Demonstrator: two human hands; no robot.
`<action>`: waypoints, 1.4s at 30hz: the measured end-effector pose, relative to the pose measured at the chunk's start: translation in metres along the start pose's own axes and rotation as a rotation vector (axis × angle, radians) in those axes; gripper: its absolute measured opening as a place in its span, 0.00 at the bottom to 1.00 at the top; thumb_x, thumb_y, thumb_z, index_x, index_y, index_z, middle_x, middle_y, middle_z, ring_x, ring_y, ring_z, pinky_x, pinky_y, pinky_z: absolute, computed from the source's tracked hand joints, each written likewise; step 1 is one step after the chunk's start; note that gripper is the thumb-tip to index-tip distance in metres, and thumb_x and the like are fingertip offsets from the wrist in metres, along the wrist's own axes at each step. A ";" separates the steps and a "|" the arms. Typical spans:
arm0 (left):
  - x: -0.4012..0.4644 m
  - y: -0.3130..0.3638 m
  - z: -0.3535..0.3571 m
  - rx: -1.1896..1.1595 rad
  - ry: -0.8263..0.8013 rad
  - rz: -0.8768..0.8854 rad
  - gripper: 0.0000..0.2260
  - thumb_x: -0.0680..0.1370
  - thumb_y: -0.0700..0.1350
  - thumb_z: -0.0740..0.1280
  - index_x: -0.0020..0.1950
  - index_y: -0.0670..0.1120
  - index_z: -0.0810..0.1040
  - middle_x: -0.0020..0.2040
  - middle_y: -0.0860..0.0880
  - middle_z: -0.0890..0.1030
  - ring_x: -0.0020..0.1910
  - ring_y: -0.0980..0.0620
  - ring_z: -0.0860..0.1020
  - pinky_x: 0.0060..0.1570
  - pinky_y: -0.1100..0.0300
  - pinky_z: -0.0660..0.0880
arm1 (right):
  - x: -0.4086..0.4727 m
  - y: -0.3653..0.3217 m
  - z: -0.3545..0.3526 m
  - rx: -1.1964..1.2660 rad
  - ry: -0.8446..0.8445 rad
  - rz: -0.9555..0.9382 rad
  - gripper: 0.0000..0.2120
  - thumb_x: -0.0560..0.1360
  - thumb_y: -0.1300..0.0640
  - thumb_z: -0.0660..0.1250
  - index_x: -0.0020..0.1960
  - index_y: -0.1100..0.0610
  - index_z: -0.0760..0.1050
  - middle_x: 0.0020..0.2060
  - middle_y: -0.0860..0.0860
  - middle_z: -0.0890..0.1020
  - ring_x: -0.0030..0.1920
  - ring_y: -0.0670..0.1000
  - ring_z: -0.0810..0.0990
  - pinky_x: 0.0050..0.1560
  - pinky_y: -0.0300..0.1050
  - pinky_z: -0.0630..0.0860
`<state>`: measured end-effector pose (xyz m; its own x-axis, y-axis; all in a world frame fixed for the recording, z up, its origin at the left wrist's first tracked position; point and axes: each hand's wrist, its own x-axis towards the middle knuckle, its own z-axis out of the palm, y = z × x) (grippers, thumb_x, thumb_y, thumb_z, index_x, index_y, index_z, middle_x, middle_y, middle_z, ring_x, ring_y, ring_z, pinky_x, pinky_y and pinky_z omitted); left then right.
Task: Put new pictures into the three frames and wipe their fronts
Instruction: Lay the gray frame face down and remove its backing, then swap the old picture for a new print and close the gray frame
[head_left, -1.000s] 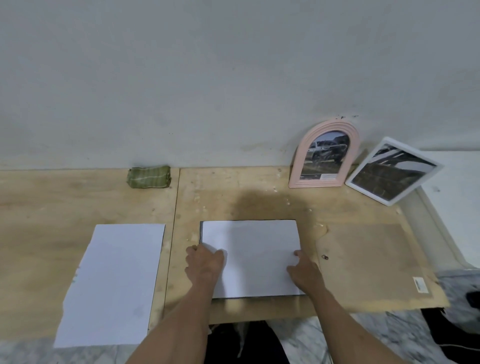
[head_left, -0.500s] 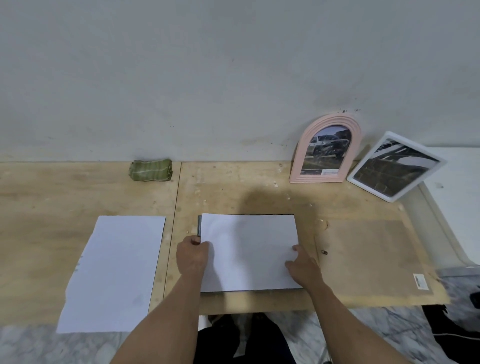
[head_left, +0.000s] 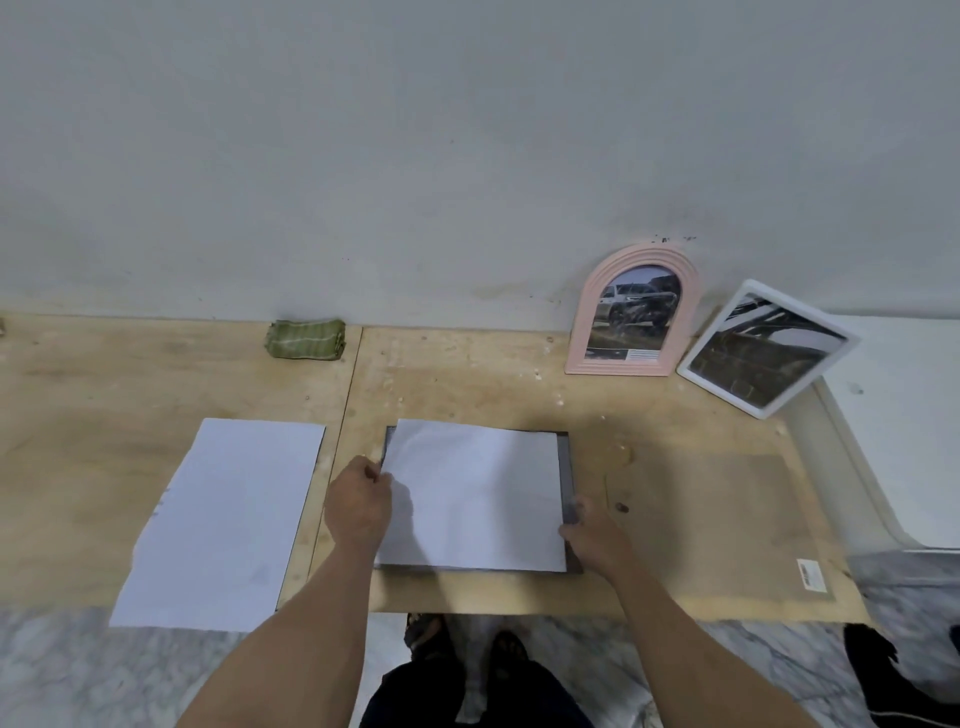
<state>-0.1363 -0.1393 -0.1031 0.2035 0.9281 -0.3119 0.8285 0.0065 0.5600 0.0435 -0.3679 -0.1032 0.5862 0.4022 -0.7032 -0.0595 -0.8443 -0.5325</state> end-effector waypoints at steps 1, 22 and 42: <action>-0.002 0.000 -0.001 -0.076 -0.022 0.011 0.03 0.79 0.41 0.66 0.46 0.43 0.76 0.40 0.48 0.79 0.43 0.43 0.76 0.38 0.57 0.67 | -0.002 0.000 -0.003 0.006 -0.001 -0.002 0.26 0.76 0.56 0.64 0.72 0.53 0.62 0.64 0.52 0.74 0.55 0.50 0.74 0.52 0.46 0.73; 0.000 -0.122 -0.115 -1.019 -0.315 -0.503 0.16 0.81 0.42 0.66 0.65 0.35 0.76 0.56 0.40 0.84 0.54 0.38 0.81 0.60 0.44 0.76 | -0.001 -0.111 0.071 0.194 -0.114 -0.087 0.06 0.75 0.57 0.68 0.50 0.57 0.79 0.52 0.57 0.83 0.49 0.57 0.81 0.58 0.59 0.77; 0.161 -0.361 -0.283 -1.013 0.217 -0.835 0.05 0.75 0.35 0.73 0.43 0.42 0.79 0.44 0.44 0.82 0.40 0.47 0.79 0.45 0.51 0.75 | 0.042 -0.447 0.419 -0.563 -0.182 -0.507 0.14 0.68 0.63 0.64 0.27 0.55 0.63 0.26 0.49 0.68 0.30 0.51 0.68 0.29 0.43 0.60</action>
<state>-0.5502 0.1126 -0.1385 -0.3374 0.5499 -0.7641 -0.1074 0.7839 0.6116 -0.2436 0.1748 -0.0919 0.2872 0.7979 -0.5300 0.6281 -0.5746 -0.5247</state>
